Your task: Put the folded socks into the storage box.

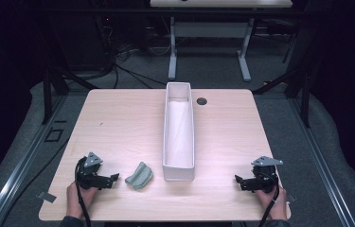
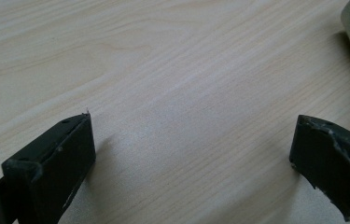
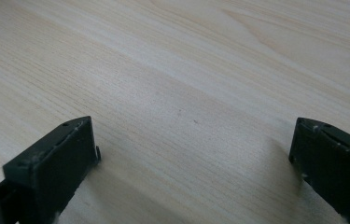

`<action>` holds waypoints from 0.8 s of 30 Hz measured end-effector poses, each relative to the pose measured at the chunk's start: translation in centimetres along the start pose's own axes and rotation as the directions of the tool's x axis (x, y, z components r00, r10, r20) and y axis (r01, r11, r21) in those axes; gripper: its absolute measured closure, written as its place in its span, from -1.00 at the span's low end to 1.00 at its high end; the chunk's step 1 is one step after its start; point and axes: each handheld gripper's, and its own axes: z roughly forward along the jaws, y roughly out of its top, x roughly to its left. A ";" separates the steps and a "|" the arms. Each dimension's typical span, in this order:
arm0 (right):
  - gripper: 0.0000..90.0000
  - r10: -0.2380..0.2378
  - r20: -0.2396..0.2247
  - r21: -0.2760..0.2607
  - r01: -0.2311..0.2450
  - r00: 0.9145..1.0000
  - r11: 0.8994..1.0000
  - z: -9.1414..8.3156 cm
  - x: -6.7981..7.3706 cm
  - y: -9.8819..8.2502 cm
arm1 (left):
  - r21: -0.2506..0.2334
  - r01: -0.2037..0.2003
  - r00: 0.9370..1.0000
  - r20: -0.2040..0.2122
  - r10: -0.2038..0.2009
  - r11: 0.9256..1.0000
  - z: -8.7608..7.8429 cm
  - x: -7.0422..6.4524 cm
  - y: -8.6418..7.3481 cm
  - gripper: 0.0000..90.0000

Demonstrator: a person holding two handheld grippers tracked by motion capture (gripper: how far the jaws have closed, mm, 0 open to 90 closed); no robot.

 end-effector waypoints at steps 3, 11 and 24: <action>-1.00 0.000 0.000 0.000 0.000 1.000 1.000 0.0 0.0 0.0 | 0.000 0.004 1.000 -0.001 -0.004 1.000 0.0 0.0 0.0 -1.00; -1.00 -0.001 0.000 -0.001 0.001 1.000 1.000 0.0 0.0 0.0 | -0.001 0.028 0.999 -0.024 -0.028 1.000 0.0 -0.2 0.0 -0.99; -1.00 -0.001 0.000 -0.002 0.001 1.000 1.000 0.1 0.0 0.0 | 0.008 0.064 0.998 0.016 -0.064 0.998 -1.3 0.4 0.8 -0.98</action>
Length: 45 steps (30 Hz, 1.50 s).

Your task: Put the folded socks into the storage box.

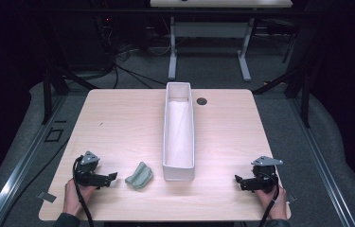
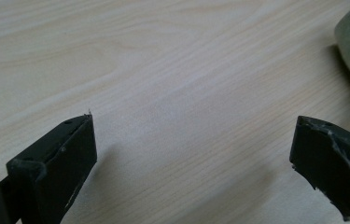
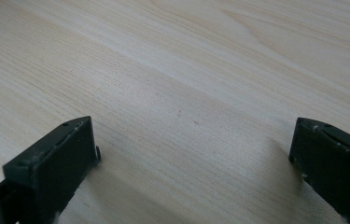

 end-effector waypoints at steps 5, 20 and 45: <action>-1.00 0.000 -0.001 -0.001 0.000 1.000 1.000 0.0 0.0 0.0 | 0.004 0.006 1.000 0.012 -0.006 1.000 -0.9 -0.3 1.0 -0.98; -1.00 -0.001 -0.001 0.000 0.001 1.000 1.000 0.0 0.0 0.0 | 0.081 -0.036 0.999 0.033 0.033 0.996 -1.8 -3.6 4.3 -1.00; -1.00 0.002 0.000 -0.001 -0.002 1.000 1.000 0.0 0.0 0.0 | 0.128 -0.099 0.986 0.146 0.080 0.987 1.8 -9.6 5.6 -1.00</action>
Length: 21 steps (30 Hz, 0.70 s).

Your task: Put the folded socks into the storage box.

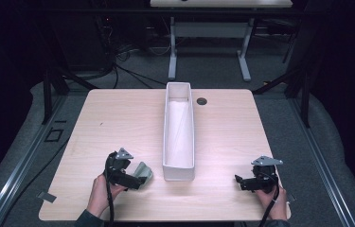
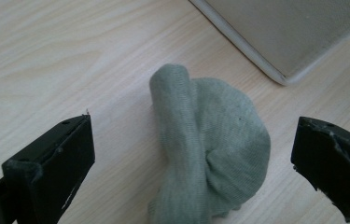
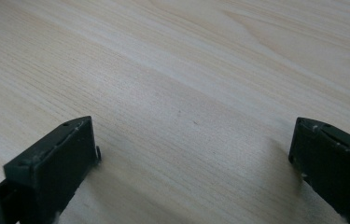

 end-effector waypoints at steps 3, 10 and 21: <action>-1.00 0.000 0.000 0.000 0.000 1.000 1.000 0.0 0.0 0.0 | 0.005 0.001 1.000 0.006 -0.001 1.000 0.3 -0.2 0.0 -1.00; -1.00 0.000 0.000 0.000 0.000 1.000 1.000 0.0 0.0 0.0 | 0.017 -0.005 1.000 0.009 0.005 1.000 1.7 -0.8 -0.3 -1.00; -0.99 0.000 0.000 0.000 0.000 1.000 1.000 0.0 0.0 0.0 | 0.028 -0.052 0.997 -0.047 0.054 0.998 2.3 -1.6 -0.4 -0.60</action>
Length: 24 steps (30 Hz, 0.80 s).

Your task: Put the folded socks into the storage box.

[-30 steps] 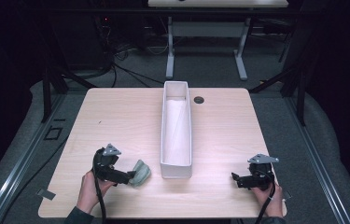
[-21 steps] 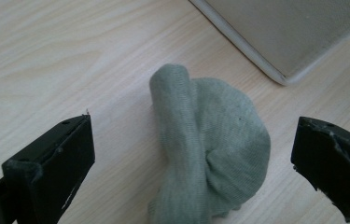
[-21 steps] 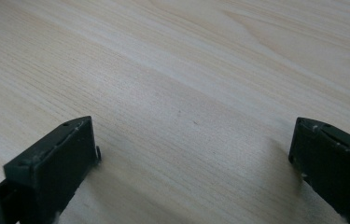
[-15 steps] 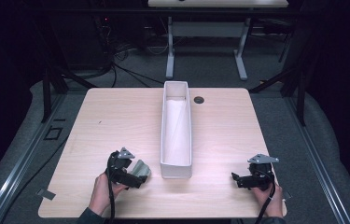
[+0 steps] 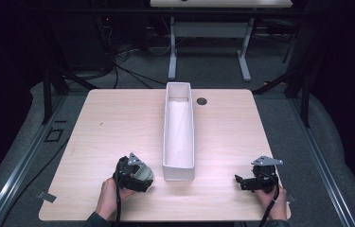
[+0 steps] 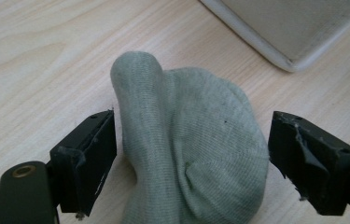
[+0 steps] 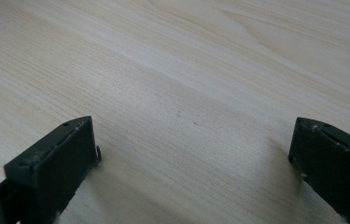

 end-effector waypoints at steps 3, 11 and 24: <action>-1.00 0.000 0.000 0.000 0.000 1.000 1.000 0.0 0.0 0.0 | 0.002 -0.015 1.000 -0.019 0.015 1.000 -0.1 -0.2 -0.1 -0.47; -1.00 0.000 0.000 0.000 0.000 1.000 1.000 0.0 0.0 0.0 | 0.005 -0.054 0.997 -0.060 0.054 0.999 -0.1 -0.8 -0.4 -0.09; -0.99 0.003 0.000 0.000 -0.003 1.000 1.000 0.0 0.0 0.0 | -0.012 -0.087 0.994 -0.072 0.086 0.996 -0.4 -0.7 -0.2 0.35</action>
